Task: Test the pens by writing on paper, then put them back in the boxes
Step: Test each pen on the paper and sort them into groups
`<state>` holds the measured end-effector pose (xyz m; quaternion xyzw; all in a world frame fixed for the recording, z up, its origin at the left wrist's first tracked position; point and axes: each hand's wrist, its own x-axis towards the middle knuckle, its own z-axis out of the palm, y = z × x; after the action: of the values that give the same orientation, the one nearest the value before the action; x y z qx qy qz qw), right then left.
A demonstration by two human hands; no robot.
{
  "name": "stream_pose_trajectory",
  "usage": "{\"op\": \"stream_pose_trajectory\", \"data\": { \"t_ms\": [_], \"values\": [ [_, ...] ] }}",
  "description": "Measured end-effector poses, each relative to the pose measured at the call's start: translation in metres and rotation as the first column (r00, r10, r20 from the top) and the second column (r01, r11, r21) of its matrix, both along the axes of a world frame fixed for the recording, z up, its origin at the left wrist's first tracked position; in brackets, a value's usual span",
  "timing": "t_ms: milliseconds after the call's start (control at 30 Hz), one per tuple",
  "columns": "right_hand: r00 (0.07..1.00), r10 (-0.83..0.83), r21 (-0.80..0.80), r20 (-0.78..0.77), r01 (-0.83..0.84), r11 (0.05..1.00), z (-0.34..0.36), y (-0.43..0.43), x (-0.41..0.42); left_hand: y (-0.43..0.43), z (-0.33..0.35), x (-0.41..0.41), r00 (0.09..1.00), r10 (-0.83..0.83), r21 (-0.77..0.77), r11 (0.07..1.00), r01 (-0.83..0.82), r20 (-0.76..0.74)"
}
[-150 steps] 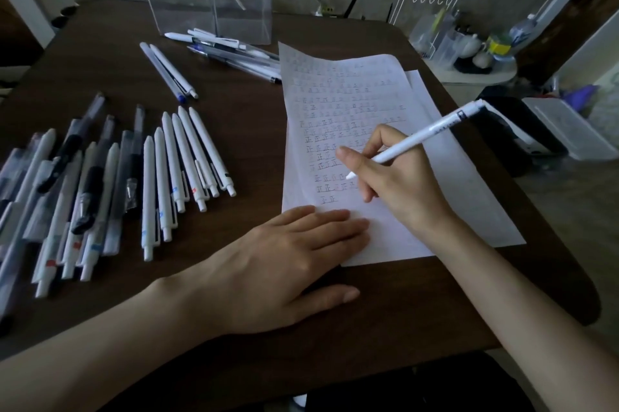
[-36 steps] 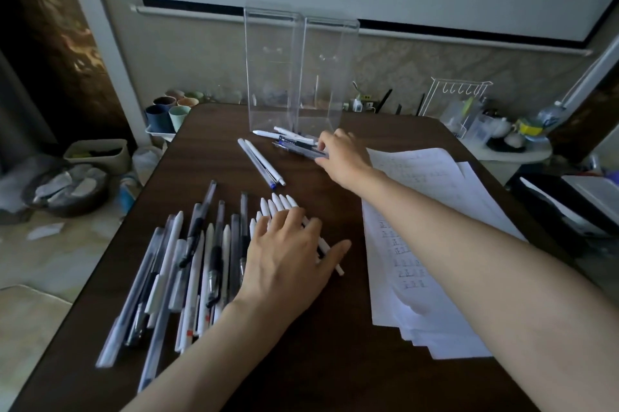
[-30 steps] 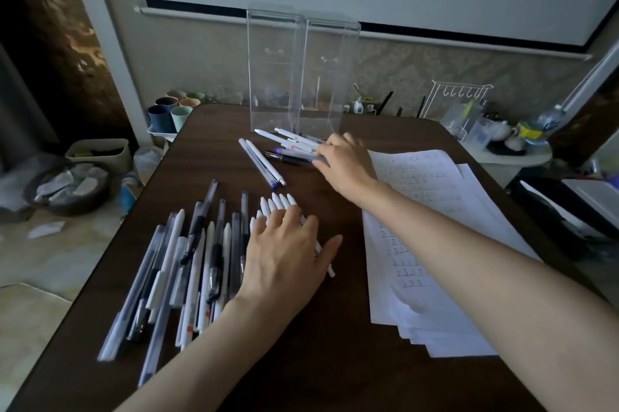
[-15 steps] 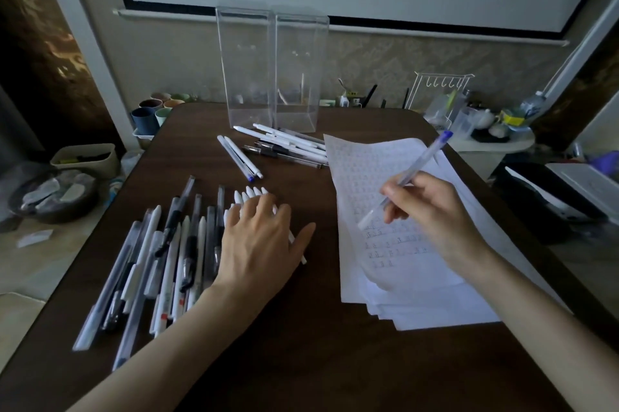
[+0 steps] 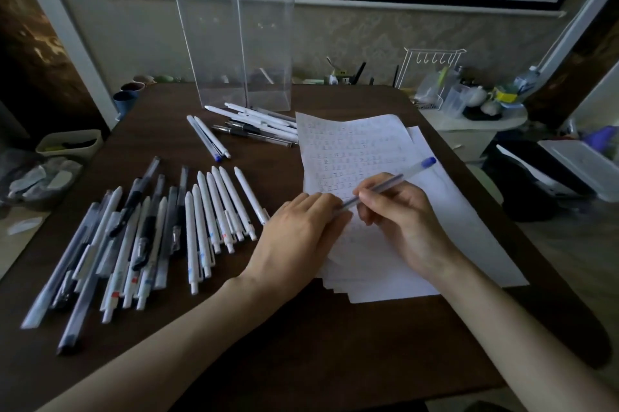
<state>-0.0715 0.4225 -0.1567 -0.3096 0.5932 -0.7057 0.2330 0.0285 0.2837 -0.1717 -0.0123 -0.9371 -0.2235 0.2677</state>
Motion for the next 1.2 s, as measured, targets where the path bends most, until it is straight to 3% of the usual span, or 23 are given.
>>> {"op": "stream_pose_trajectory", "data": {
  "t_ms": [167,267,433,600,867,1000,1200],
  "values": [
    [0.998,-0.016,-0.060,0.055,0.019,0.998,0.000,0.001,-0.003,-0.007,-0.005,0.003,1.000,0.018,0.008,1.000,-0.018,-0.005],
    [1.000,0.016,-0.009,-0.008,-0.016,1.000,0.000,0.000,-0.002,-0.008,-0.007,0.005,0.999,-0.011,-0.039,0.999,0.013,0.041],
    [0.990,0.123,0.053,-0.072,-0.120,0.991,-0.003,-0.001,0.002,-0.007,-0.003,0.005,0.991,-0.096,0.016,0.995,0.095,0.098],
    [0.981,0.192,0.053,-0.042,-0.190,0.980,-0.005,-0.002,0.002,-0.007,0.000,0.008,0.990,-0.123,-0.024,0.992,0.125,0.072],
    [0.975,0.220,0.027,-0.023,-0.219,0.975,-0.009,-0.002,-0.001,-0.008,-0.001,0.010,0.996,-0.056,-0.024,0.998,0.058,0.072],
    [0.991,0.130,-0.003,-0.025,-0.130,0.991,-0.009,0.000,-0.006,-0.010,0.000,0.008,0.996,0.035,0.012,0.999,-0.036,0.080],
    [0.969,-0.161,0.102,-0.189,0.183,0.978,-0.001,0.002,-0.004,-0.019,-0.002,0.016,0.985,0.106,-0.211,0.975,-0.075,0.137]
  ]
}}
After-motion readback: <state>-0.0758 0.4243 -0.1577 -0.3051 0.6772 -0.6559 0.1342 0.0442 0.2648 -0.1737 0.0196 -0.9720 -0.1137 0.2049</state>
